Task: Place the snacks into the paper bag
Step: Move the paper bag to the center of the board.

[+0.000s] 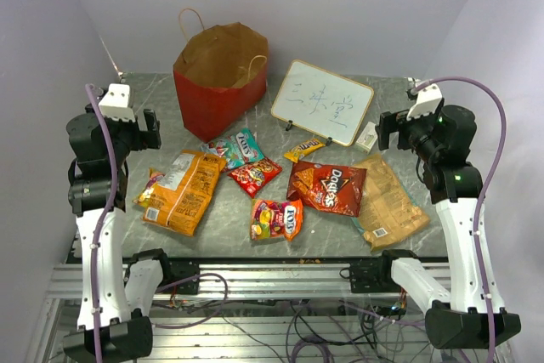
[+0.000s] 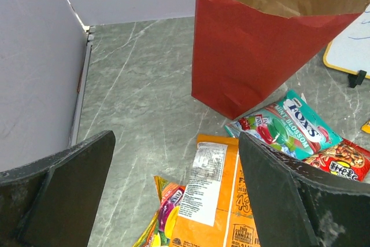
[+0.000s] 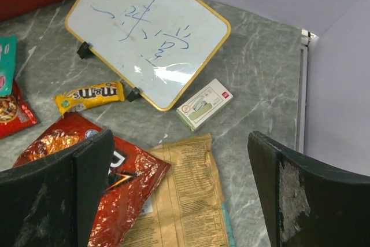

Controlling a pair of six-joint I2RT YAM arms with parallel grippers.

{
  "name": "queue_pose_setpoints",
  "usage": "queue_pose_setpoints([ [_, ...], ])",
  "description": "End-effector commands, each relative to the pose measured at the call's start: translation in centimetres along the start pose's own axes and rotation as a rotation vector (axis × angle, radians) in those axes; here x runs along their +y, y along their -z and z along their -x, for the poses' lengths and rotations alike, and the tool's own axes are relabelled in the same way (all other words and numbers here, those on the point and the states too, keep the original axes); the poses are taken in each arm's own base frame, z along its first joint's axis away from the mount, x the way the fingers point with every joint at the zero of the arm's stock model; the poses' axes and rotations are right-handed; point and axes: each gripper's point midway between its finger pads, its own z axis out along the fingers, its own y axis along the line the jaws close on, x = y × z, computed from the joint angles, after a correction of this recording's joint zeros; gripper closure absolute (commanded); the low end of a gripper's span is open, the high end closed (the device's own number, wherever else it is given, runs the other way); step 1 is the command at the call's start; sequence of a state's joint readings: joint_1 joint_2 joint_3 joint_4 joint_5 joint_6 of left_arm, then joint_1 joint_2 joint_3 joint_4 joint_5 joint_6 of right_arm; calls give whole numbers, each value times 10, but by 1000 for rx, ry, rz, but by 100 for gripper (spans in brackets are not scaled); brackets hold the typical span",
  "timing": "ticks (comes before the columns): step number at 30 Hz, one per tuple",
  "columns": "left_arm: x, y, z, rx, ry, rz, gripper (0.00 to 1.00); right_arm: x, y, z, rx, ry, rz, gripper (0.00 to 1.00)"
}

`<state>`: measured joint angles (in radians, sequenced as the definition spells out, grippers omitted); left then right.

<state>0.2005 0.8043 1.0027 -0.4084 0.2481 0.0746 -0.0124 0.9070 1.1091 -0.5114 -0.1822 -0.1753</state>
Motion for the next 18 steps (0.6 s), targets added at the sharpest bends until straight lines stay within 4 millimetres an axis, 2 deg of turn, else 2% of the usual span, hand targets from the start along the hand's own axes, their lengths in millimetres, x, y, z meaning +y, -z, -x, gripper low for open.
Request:
queue_pose_setpoints([
  [1, 9, -6, 26, -45, -32, 19, 1, 8, 2, 6, -10, 51, 68, 0],
  [11, 5, -45, 46, 7, -57, -71, 1, 40, -5, -6, 36, 124, 288, 0],
  [18, -27, -84, 62, 24, 25, -97, 2, 51, -10, -17, 40, 119, 345, 0],
])
